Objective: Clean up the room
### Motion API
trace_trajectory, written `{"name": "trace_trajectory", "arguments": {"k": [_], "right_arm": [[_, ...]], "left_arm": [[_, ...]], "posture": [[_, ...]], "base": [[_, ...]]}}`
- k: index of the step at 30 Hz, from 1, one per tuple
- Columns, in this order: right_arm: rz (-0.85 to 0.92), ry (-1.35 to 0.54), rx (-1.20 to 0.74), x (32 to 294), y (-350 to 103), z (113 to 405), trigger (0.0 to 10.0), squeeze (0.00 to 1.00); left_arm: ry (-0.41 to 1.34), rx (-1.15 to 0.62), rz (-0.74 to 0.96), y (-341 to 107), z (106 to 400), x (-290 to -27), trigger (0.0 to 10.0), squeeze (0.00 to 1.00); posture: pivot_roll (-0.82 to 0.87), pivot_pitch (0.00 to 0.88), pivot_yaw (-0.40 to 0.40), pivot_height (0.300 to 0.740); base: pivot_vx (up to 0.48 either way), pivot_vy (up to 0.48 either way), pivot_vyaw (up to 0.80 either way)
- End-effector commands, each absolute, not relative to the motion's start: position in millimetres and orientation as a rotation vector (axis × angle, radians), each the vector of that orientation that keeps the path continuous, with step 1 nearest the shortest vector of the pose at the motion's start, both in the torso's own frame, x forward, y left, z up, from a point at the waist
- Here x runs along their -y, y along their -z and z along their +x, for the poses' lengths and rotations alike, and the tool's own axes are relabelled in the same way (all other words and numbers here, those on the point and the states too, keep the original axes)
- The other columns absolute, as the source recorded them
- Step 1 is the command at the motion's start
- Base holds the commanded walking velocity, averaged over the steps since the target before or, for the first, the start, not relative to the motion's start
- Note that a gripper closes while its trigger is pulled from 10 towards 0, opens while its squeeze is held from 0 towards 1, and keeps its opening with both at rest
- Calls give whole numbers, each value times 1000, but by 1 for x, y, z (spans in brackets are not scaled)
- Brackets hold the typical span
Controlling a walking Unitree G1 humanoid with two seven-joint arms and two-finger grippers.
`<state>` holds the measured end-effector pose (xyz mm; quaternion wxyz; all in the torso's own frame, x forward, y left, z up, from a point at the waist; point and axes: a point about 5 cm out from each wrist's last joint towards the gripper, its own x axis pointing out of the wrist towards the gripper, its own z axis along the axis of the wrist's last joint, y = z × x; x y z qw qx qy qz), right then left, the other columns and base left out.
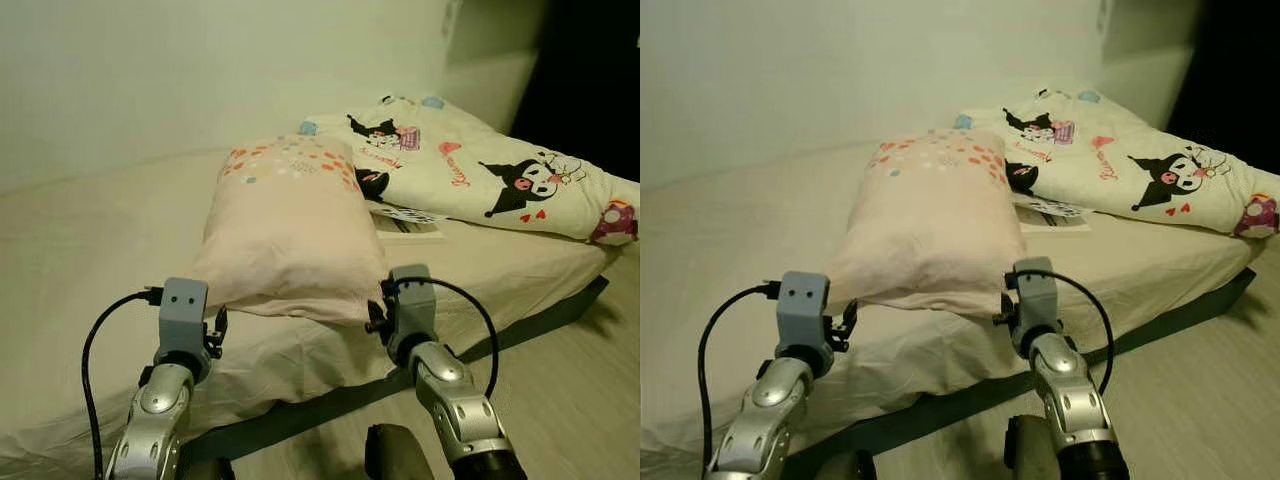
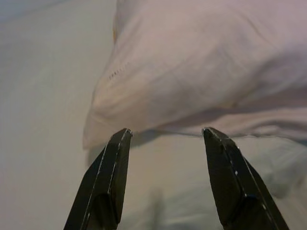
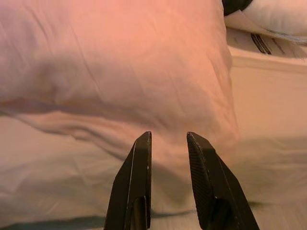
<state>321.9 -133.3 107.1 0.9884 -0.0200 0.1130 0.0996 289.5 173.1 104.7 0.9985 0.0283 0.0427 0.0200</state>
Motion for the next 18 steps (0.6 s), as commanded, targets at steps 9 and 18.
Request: {"name": "trace_trajectory", "arguments": {"k": [9,18], "right_arm": [[-75,-166,-211,149,-126,360,10000,0],[-53,-153,-134,153,-148,372,10000,0]], "left_arm": [[-44,-74,-55,-107,323,-191,10000,0],[-96,1,-99,-130,357,-214,10000,1000]], "posture": [[-77,191,17,550],[-89,279,30,550]], "base": [[0,0,0],[0,0,0]]}}
